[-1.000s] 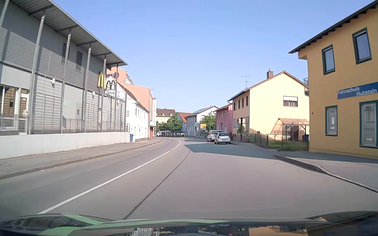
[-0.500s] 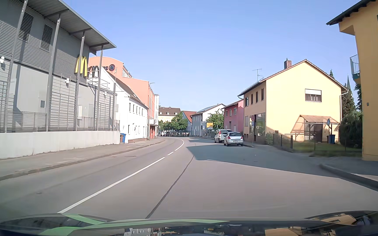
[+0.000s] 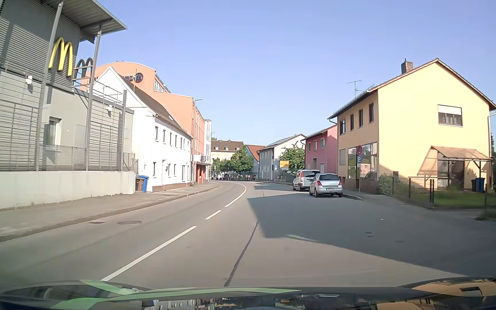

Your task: Follow the waypoints while adhering to traffic rules and regulations

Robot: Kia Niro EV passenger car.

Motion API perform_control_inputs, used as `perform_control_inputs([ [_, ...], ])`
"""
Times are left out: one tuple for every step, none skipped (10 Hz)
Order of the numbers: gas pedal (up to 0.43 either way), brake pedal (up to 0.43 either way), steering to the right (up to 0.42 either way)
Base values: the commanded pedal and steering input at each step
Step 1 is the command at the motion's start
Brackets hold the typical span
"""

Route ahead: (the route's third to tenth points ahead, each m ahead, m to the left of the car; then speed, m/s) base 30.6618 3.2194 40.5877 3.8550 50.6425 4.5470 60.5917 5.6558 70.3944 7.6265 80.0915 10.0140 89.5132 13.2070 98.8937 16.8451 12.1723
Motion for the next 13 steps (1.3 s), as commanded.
perform_control_inputs([
  [0.059, 0.0, -0.011],
  [0.059, 0.0, -0.011],
  [0.059, 0.0, -0.009],
  [0.059, 0.0, -0.008],
  [0.059, 0.0, -0.008],
  [0.059, 0.0, -0.008],
  [0.059, 0.0, -0.008],
  [0.047, 0.0, -0.008],
  [0.039, 0.0, -0.007],
  [0.039, 0.0, -0.004],
  [0.039, 0.0, -0.002],
  [0.02, 0.0, -0.002],
  [0.008, 0.0, -0.002],
])
